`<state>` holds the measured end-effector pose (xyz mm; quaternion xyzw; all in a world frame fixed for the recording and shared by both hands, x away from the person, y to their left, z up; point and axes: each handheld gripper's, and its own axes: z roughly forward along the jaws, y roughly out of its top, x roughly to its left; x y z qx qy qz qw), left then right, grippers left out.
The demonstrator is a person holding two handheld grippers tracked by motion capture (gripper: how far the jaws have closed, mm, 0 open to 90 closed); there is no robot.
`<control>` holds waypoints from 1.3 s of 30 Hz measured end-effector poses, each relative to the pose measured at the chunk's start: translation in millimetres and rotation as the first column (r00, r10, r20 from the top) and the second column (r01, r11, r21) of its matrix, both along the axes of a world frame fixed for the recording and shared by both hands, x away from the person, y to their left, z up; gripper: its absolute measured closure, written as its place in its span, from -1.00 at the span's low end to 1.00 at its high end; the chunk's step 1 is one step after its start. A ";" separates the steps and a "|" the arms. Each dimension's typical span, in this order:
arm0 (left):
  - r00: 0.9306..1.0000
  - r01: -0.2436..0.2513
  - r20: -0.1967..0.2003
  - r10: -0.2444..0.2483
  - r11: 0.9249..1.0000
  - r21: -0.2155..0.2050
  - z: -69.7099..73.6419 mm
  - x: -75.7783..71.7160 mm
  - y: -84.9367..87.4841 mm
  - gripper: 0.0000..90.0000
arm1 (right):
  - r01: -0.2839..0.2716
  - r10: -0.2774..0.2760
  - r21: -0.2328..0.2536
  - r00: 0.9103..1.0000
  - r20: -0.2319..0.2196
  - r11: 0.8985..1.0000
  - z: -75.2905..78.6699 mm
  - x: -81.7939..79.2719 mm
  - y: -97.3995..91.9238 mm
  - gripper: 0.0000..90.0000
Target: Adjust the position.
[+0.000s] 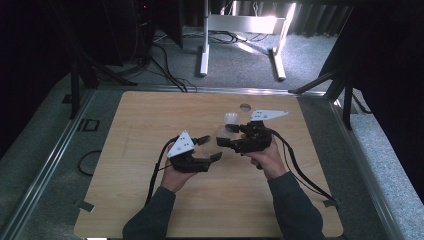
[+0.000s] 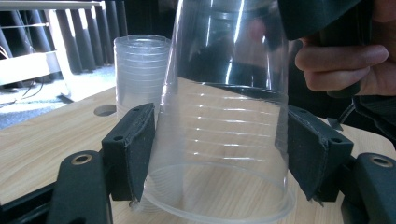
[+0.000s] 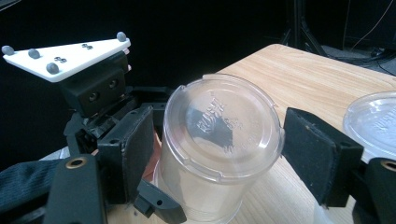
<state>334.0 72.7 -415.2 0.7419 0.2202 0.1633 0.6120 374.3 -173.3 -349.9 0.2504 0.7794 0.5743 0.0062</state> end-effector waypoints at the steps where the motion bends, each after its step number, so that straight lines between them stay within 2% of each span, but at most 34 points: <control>1: 1.000 0.000 0.000 0.000 1.000 0.000 0.0 0.0 0.0 -0.34 | 0.000 0.000 0.000 1.000 0.000 1.000 0.0 0.0 0.0 -0.42; 16: 1.000 0.004 -0.004 -0.003 1.000 0.029 6.7 1.2 11.4 -0.34 | -0.015 0.017 -0.042 0.999 0.040 0.999 4.5 -3.7 -4.5 -0.44; 31: 1.000 0.007 -0.015 -0.006 0.998 0.063 12.9 3.3 24.3 -0.33 | -0.029 0.034 -0.083 0.998 0.049 0.996 9.8 -2.9 -11.5 -0.46; 39: 1.000 0.016 -0.024 -0.014 0.997 0.081 16.6 4.5 29.0 -0.33 | -0.043 0.052 -0.129 0.997 0.062 0.991 11.8 -3.9 -14.4 -0.52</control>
